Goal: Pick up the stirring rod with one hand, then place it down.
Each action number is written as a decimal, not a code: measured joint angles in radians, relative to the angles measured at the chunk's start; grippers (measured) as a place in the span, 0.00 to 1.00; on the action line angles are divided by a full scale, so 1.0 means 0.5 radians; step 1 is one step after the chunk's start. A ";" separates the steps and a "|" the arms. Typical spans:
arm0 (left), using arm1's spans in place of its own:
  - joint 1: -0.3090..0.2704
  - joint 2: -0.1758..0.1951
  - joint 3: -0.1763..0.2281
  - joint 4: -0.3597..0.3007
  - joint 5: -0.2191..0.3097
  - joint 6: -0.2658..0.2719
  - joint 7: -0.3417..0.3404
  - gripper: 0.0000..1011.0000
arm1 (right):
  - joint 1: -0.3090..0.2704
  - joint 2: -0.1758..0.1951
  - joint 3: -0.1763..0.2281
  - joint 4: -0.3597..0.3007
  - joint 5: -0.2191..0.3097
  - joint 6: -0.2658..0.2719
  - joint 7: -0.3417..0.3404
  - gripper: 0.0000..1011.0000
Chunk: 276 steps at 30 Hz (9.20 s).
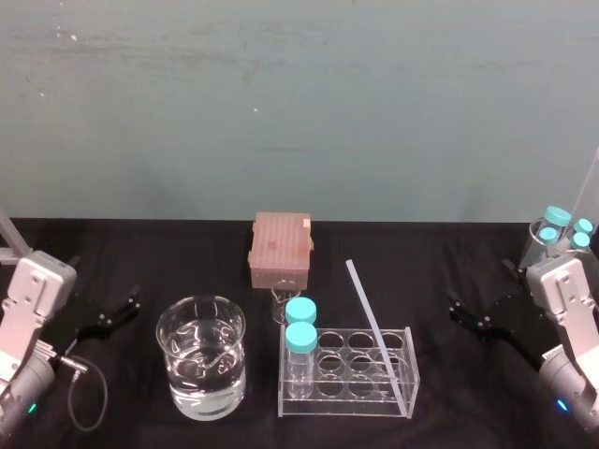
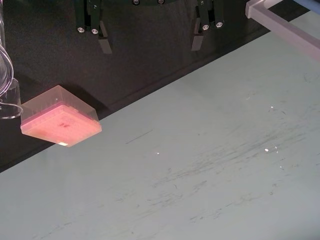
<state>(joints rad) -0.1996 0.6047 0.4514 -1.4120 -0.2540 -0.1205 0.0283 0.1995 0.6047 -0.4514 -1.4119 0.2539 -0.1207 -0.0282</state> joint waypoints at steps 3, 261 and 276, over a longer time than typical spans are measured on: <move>0.000 0.000 0.000 0.000 0.000 0.000 0.000 0.99 | 0.000 0.000 0.000 0.000 0.000 0.000 0.000 0.99; 0.000 0.000 0.000 0.000 0.000 0.000 0.000 0.99 | 0.424 -0.206 0.243 -0.304 0.744 0.309 0.870 0.06; 0.000 0.000 0.000 0.000 0.000 0.000 0.000 0.99 | 0.424 -0.206 0.242 -0.304 0.746 0.309 0.870 0.06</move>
<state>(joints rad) -0.1995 0.6047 0.4514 -1.4119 -0.2539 -0.1205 0.0283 0.4113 0.5017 -0.3302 -1.5639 0.6267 0.0340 0.4066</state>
